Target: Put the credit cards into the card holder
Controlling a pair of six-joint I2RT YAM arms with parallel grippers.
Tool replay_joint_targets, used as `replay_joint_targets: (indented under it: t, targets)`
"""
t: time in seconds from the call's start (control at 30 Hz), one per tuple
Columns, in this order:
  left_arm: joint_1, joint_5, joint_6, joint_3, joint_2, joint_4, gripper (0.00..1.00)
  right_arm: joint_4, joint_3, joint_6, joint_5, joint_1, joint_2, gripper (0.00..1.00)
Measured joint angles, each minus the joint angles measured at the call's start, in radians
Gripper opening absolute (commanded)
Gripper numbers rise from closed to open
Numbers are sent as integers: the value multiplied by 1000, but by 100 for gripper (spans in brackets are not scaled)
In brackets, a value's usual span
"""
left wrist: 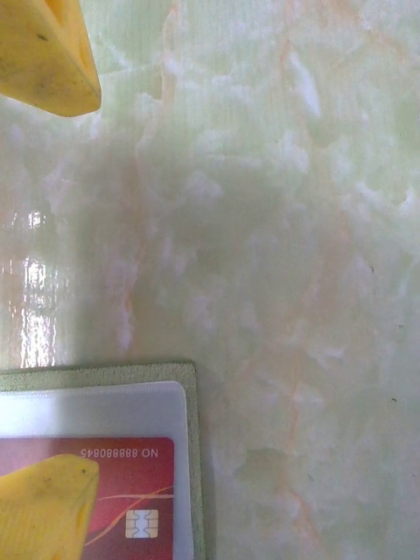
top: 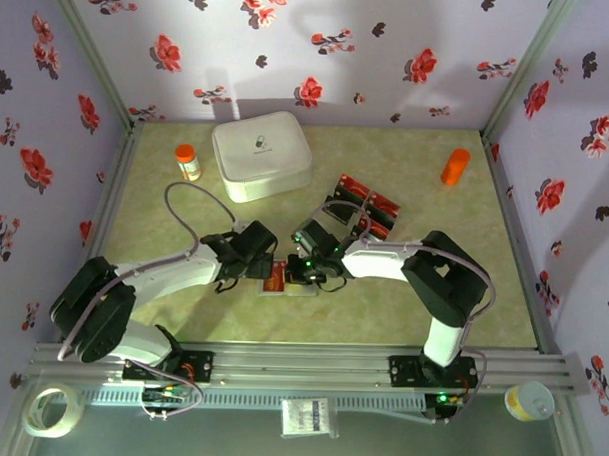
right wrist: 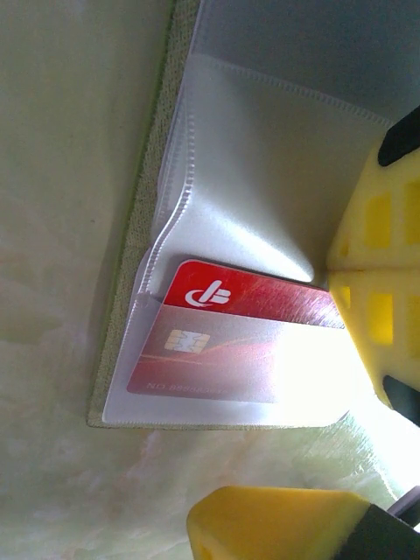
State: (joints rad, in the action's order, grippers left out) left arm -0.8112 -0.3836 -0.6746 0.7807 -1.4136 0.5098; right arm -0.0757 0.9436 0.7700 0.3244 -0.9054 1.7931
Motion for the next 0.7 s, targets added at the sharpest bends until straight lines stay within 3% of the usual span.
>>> replay_joint_targets:
  t: [0.3, 0.7]
  targets:
    - [5, 1, -8, -100, -2, -8, 100, -43, 2, -5, -33, -5, -62, 5]
    - [6, 1, -11, -107, -14, -17, 100, -79, 55, -16, -52, -6, -68, 4]
